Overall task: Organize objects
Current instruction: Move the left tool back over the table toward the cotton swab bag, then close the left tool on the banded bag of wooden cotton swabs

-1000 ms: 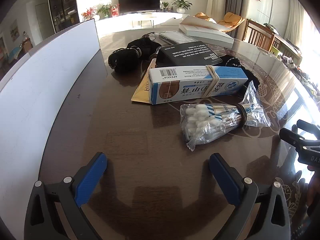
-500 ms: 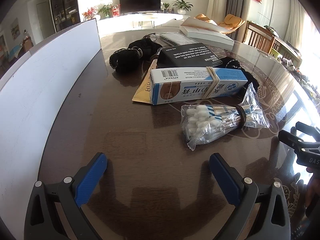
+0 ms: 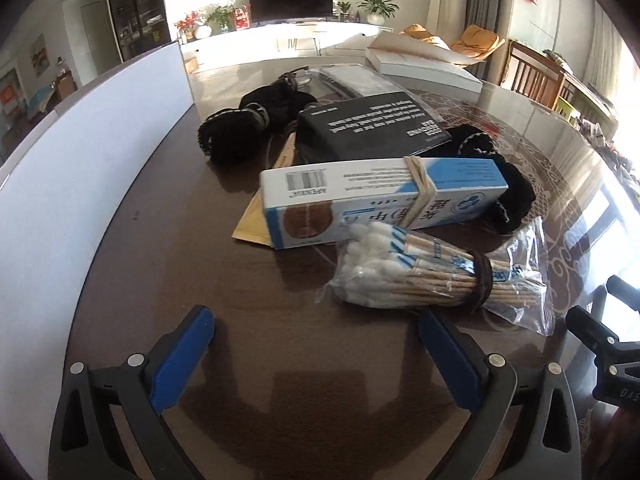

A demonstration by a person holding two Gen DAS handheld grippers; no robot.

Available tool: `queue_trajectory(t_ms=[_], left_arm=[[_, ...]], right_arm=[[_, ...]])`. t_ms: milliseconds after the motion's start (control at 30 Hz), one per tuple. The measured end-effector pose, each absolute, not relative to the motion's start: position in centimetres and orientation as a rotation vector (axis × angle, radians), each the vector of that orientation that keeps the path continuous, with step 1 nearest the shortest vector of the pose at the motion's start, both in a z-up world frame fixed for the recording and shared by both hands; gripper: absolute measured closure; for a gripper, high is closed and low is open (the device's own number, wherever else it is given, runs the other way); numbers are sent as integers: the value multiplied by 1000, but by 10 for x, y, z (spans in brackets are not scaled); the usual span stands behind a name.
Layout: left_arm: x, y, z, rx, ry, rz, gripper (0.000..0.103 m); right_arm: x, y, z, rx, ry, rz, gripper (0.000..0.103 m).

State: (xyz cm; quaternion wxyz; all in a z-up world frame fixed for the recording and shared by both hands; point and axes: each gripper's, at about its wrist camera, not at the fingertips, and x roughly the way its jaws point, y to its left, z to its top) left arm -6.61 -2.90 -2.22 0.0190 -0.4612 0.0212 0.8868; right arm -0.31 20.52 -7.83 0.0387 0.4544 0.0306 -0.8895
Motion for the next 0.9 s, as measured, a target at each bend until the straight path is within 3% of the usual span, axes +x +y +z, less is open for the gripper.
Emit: queue_trajectory(t_ms=[133, 267, 533, 700, 900], left_arm=[[-57, -12, -17, -1372, 158, 2686, 0], [-48, -34, 1, -1298, 57, 2720, 0], [-97, -43, 52, -1167, 53, 2791, 0], [-120, -28, 32, -1223, 35, 2625, 0], [-69, -18, 18, -1176, -77, 2244, 0]], right_arm=[[-3, 205, -78, 1393, 94, -2727, 0], [-3, 205, -78, 1393, 94, -2728, 0], [-2, 205, -77, 1391, 98, -2728, 0], [-2, 205, -77, 1391, 98, -2728, 0], [-4, 204, -78, 1389, 95, -2720, 0]])
